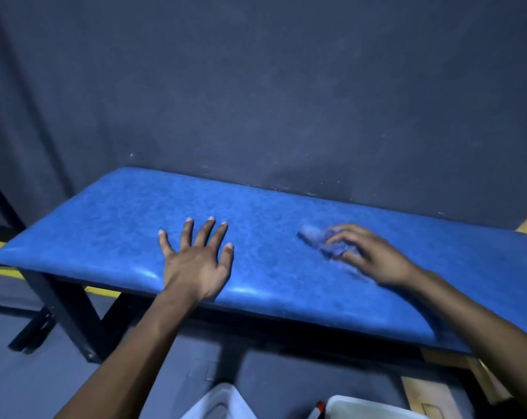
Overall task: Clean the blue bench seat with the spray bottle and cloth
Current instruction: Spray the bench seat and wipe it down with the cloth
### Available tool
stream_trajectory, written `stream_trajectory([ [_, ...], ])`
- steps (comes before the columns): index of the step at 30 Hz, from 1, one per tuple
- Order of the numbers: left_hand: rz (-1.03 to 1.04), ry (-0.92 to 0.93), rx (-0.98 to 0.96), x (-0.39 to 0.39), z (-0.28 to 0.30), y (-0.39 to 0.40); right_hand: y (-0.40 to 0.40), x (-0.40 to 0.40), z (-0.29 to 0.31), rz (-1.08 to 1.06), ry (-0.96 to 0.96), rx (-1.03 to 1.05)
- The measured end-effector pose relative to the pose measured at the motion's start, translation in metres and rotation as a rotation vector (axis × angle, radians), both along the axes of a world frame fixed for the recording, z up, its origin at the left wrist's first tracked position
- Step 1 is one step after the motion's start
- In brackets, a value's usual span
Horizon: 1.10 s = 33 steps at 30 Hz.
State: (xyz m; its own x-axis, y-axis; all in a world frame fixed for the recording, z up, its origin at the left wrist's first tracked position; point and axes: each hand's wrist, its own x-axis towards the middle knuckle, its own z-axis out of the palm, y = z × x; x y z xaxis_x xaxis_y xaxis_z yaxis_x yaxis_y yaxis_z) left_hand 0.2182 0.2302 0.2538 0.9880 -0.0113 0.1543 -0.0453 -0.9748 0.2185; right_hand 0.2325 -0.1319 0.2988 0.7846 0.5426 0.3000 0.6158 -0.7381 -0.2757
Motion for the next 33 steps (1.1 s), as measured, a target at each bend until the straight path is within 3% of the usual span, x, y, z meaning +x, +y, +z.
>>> stream_trajectory([
  [3,-0.008,-0.003,0.0,-0.001,-0.002,0.001,0.01,0.067,-0.004,-0.249,-0.045,0.042],
  [5,-0.01,-0.012,-0.007,-0.001,-0.003,0.003,0.044,0.088,-0.01,-0.296,-0.039,0.084],
  [9,-0.006,-0.031,-0.007,0.001,-0.006,0.006,0.088,0.021,-0.012,-0.005,0.061,0.089],
  [12,-0.006,-0.019,0.003,0.001,-0.006,0.004,0.041,-0.02,-0.011,0.049,0.087,0.071],
  [15,-0.009,-0.01,0.016,0.002,-0.005,0.002,-0.015,0.016,-0.014,-0.176,-0.021,0.06],
  [18,-0.026,0.003,0.02,-0.001,-0.001,0.002,0.002,0.064,-0.017,-0.464,-0.04,0.158],
  [20,-0.024,0.004,0.012,-0.003,-0.001,0.004,0.052,0.068,-0.019,-0.402,-0.013,0.173],
  [22,-0.013,0.006,0.004,-0.002,0.001,0.004,0.096,0.04,-0.015,-0.175,0.014,0.142],
  [24,0.0,0.044,0.007,0.001,0.005,0.005,0.101,-0.002,-0.009,-0.057,0.057,0.13],
  [28,0.026,0.194,0.027,-0.002,0.02,-0.005,0.019,-0.088,-0.01,-0.136,0.05,0.125],
  [33,-0.238,0.169,0.025,-0.017,0.029,-0.103,-0.137,-0.131,-0.019,-0.658,-0.095,0.182],
])
